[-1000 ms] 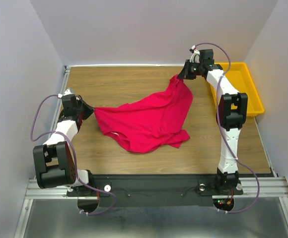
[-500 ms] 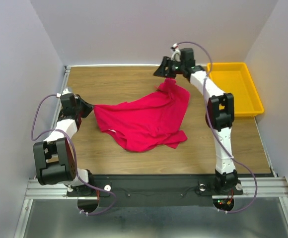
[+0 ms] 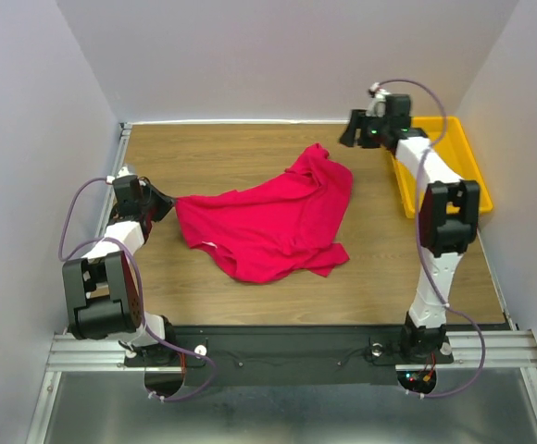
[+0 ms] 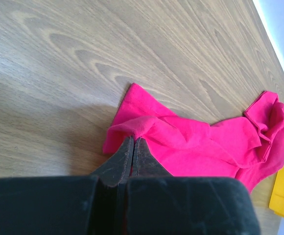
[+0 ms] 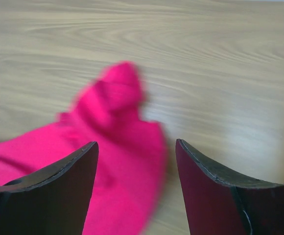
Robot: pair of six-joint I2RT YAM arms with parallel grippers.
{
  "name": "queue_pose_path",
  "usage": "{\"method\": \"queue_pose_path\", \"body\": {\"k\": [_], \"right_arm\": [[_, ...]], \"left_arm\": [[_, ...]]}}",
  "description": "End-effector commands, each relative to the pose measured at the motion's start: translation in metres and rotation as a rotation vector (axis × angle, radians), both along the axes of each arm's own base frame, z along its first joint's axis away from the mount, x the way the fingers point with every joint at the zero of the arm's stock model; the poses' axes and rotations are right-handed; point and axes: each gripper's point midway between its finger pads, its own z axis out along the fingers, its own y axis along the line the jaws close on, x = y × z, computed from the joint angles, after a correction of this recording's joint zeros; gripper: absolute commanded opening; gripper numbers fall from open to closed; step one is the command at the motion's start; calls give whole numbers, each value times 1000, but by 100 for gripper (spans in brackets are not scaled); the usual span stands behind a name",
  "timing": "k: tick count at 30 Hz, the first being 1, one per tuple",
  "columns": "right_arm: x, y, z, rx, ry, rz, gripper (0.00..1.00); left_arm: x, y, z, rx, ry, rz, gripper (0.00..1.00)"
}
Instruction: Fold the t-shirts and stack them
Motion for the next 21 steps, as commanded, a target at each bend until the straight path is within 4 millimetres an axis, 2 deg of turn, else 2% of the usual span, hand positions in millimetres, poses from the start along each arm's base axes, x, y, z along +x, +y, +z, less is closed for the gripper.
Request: {"method": "queue_pose_path", "body": {"k": [1, 6, 10, 14, 16, 19, 20, 21], "right_arm": [[-20, -34, -11, -145, 16, -80, 71], [-25, -39, -35, -120, 93, -122, 72], [-33, -26, -57, -58, 174, -89, 72], [-39, -24, -75, -39, 228, -89, 68], [-39, -24, -76, -42, 231, -91, 61], [-41, -24, -73, -43, 225, -88, 40], [-42, -25, -72, -45, 222, -87, 24], [-42, -25, -70, -46, 218, -86, 15]], "left_arm": [[4, 2, 9, 26, -52, -21, 0], [3, 0, 9, 24, -52, -29, 0], [4, 0, 11, 22, -54, -32, 0], [6, 1, 14, 25, -56, -32, 0], [7, 3, 17, 29, -60, -29, 0], [8, 5, 18, 34, -60, -23, 0], [9, 6, 19, 33, -61, -21, 0], [9, 6, 20, 35, -61, -20, 0]]}}
